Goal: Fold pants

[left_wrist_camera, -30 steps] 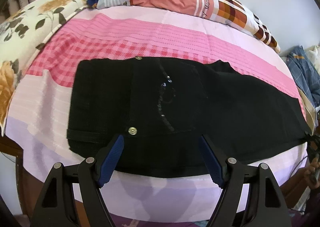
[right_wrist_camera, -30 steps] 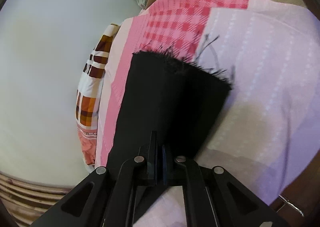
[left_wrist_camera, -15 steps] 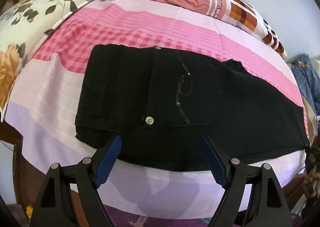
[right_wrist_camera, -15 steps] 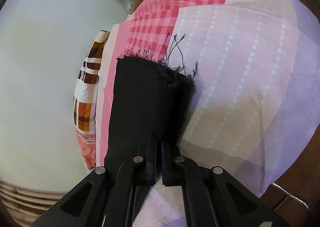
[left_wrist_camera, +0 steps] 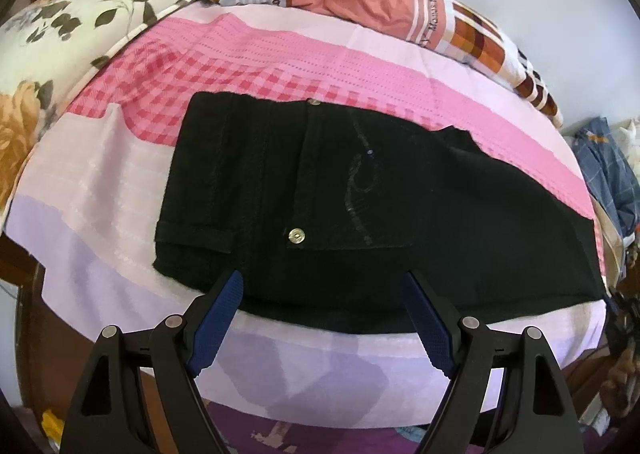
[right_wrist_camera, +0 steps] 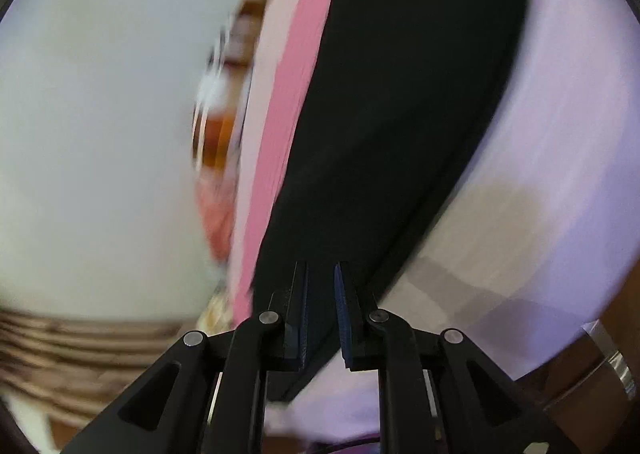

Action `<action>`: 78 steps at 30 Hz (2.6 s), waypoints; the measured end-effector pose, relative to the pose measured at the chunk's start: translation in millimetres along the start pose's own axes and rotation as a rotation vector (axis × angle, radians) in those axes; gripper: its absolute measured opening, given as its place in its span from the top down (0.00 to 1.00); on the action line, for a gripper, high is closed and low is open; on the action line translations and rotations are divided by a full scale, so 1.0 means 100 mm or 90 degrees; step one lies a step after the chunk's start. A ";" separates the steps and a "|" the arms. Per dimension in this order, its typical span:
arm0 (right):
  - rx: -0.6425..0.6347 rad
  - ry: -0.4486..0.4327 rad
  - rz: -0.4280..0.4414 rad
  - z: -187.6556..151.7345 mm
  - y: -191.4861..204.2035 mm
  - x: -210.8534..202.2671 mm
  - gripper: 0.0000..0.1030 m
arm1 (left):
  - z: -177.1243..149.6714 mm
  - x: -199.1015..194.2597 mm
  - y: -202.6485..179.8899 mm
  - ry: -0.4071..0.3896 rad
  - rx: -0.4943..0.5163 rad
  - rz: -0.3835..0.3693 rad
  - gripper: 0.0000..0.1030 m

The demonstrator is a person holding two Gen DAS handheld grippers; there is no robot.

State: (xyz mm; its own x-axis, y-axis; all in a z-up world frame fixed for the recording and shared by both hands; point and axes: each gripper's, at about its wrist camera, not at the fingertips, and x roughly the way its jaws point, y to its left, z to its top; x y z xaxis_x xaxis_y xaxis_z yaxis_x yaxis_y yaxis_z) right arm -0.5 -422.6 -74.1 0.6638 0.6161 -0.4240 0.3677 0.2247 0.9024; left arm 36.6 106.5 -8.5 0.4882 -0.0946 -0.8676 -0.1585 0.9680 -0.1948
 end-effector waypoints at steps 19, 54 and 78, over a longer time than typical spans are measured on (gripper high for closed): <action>0.039 0.064 -0.003 -0.12 -0.11 0.86 0.66 | -0.06 0.09 0.16 0.012 -0.030 -0.020 0.21; 0.010 0.076 0.002 -0.11 -0.07 0.77 0.60 | -0.17 0.01 1.05 0.060 -0.126 -0.042 0.27; 0.069 0.073 0.038 -0.06 -0.13 0.69 0.61 | 0.04 0.22 1.01 0.058 -0.138 -0.034 0.85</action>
State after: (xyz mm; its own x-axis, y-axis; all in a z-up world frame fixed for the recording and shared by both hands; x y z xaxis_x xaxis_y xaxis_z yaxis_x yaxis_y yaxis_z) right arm 37.0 -378.4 -114.9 0.6097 0.7096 -0.3533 0.4028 0.1065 0.9091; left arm 35.2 203.2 -45.4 0.4231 -0.1744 -0.8891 -0.3194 0.8896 -0.3265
